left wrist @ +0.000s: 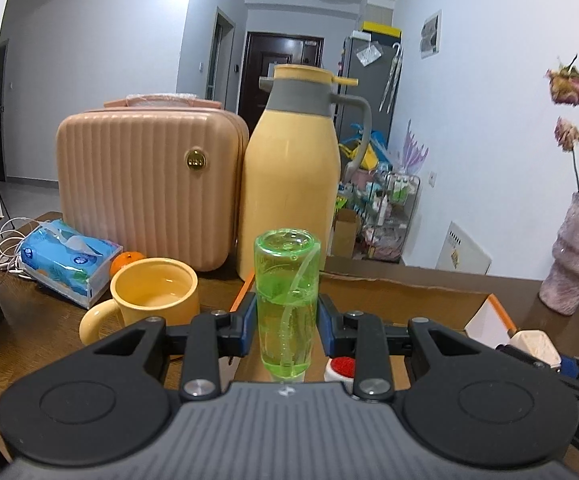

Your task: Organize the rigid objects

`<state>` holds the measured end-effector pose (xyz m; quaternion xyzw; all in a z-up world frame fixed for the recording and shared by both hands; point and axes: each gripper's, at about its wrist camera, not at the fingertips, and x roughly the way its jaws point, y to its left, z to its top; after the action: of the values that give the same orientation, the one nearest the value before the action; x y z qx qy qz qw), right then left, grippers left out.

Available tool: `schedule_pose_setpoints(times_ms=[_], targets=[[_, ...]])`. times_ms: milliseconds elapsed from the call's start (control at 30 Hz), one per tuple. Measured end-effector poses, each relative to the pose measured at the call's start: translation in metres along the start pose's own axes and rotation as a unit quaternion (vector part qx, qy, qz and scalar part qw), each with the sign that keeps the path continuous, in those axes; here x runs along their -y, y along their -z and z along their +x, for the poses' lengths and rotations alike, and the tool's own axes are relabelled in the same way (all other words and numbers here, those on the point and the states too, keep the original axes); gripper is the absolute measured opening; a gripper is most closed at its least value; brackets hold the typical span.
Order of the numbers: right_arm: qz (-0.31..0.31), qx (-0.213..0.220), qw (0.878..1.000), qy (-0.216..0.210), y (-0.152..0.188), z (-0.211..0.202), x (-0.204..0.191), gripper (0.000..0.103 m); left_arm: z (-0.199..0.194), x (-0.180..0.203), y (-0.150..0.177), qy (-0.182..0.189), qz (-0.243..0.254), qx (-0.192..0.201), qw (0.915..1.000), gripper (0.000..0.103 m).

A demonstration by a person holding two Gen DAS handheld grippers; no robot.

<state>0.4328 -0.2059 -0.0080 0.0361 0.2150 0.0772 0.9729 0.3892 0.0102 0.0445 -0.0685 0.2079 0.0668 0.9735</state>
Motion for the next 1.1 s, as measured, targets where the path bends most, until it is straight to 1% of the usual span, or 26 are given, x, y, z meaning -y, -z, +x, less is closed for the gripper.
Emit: schedule_pose_setpoints(times_ms=[433,700,867,900,933,967,1000,1033,1067,1100], targets=[[-0.011,-0.026,0.999,0.017,0.005,0.037,0.010,0.038,0.044,0.004,0.005,-0.014,0.026,-0.042,0.9987,0.032],[-0.021,-0.040,0.999,0.017,0.008,0.047,0.012,0.038,0.069,0.004,0.009,-0.011,0.028,-0.073,0.9969,0.032],[-0.016,-0.050,0.998,0.016,0.012,0.051,0.015,0.038,0.073,0.004,0.012,-0.006,0.034,-0.079,0.9963,0.032],[-0.013,-0.052,0.998,0.014,0.012,0.051,0.016,0.040,0.074,0.004,0.012,-0.005,0.036,-0.080,0.9961,0.034],[-0.011,-0.052,0.998,0.015,0.012,0.051,0.017,0.042,0.073,0.005,0.013,-0.002,0.040,-0.079,0.9961,0.045],[-0.010,-0.050,0.999,0.021,0.012,0.050,0.018,0.045,0.071,0.007,0.013,-0.003,0.046,-0.072,0.9964,0.065],[-0.009,-0.048,0.999,0.021,0.011,0.049,0.018,0.055,0.069,0.008,0.013,-0.003,0.051,-0.064,0.9966,0.076],[-0.008,-0.047,0.999,0.019,0.010,0.048,0.019,0.061,0.065,0.009,0.014,-0.006,0.054,-0.056,0.9969,0.087],[-0.006,-0.044,0.999,0.020,0.010,0.046,0.019,0.071,0.063,0.010,0.013,-0.011,0.054,-0.049,0.9973,0.091],[-0.005,-0.040,0.999,0.022,0.009,0.044,0.019,0.079,0.061,0.011,0.013,-0.018,0.055,-0.040,0.9975,0.094]])
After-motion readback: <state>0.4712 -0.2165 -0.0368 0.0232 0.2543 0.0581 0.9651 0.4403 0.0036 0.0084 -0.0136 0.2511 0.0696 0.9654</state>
